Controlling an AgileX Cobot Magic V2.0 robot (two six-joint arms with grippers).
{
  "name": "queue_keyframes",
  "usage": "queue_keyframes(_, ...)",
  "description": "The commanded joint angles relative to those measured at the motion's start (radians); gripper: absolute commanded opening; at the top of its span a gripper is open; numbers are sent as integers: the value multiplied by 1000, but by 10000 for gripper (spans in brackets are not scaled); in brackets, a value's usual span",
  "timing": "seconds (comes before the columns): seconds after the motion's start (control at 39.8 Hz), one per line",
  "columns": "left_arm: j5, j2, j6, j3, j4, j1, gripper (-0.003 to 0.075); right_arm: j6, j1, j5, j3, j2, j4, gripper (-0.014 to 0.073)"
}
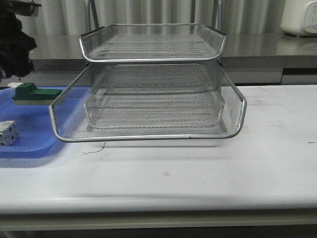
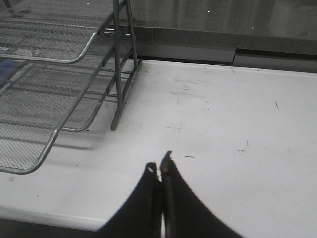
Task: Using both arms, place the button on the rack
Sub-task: 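Lift the button with the left gripper and carry it over the pulled-out tray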
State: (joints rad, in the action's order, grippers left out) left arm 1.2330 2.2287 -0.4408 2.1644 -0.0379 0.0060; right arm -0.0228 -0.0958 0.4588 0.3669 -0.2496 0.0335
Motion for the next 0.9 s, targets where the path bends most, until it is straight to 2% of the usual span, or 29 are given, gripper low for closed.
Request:
queue_keyframes(0.0,60,-158,42,-21,-3,-1,134,-2,-3,-81,23,-9,1,-60)
queue_keyframes(0.28,60,-404,109,-250,-81,-3,134,-2,-3,-81,23,-9,1,-60)
queue_keyframes(0.45,60,-529,109,-357,-113,-54,134,-2,-3,-81,23,-9,1,-60)
queue_keyframes(0.7,60,-565,107,-393,-113,-279,134,-2,-3,-81,23,-9,1,-60)
queue_keyframes(0.88,4,-536,100,-396,-117,-449,134,-2,-3,-81,23,-9,1,-60)
